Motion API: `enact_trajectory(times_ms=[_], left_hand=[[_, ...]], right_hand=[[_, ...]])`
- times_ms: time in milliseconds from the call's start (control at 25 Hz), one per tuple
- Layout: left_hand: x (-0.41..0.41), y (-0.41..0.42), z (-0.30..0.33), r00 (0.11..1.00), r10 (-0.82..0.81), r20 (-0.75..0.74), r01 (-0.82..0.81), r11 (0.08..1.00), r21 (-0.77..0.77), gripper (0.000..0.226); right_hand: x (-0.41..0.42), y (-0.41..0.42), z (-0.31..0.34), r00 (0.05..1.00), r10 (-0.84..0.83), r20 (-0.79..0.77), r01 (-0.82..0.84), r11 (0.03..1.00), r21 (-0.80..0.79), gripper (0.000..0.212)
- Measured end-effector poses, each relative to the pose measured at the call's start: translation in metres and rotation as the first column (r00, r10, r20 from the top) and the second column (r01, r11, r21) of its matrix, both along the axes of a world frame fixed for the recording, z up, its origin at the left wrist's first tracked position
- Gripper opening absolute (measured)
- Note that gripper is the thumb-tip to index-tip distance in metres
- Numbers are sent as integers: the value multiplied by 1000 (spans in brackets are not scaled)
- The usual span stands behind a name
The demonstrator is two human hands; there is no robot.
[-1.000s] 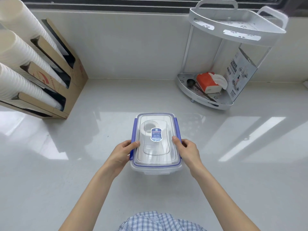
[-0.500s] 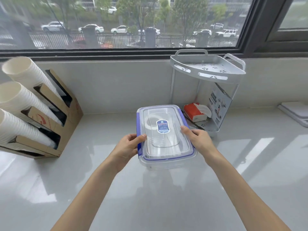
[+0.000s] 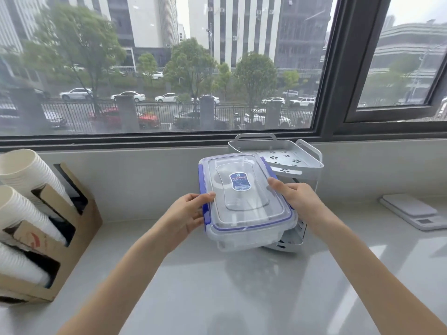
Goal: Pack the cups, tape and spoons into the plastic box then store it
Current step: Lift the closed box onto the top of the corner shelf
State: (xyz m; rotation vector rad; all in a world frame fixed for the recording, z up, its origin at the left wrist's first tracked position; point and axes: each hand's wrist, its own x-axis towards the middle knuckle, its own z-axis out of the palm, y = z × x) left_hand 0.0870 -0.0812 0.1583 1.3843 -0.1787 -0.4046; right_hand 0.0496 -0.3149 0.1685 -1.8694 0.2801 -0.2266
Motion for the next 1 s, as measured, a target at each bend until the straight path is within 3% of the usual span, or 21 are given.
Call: enact_trajectory(times_ms=[80, 200, 320, 480, 800, 1000], left_hand=[[7, -10, 14, 1000, -23, 7, 23, 1000, 1, 41], [19, -24, 34, 998, -56, 12, 56, 998, -1, 40], [33, -39, 53, 995, -89, 39, 89, 996, -6, 32], [52, -60, 74, 994, -100, 38, 101, 994, -29, 19], [94, -114, 97, 994, -105, 33, 107, 992, -65, 8], [122, -137, 96, 994, -103, -23, 100, 989, -106, 8]], right_hand=[[5, -9, 17, 1000, -10, 11, 10, 1000, -26, 74], [13, -24, 43, 1000, -4, 17, 6, 994, -113, 61], [26, -41, 66, 999, -13, 49, 21, 983, -183, 46], [44, -62, 92, 994, -16, 111, 43, 966, -254, 42], [97, -107, 117, 985, -79, 153, 133, 914, -384, 55], [130, -128, 113, 973, -145, 180, 204, 906, -371, 55]])
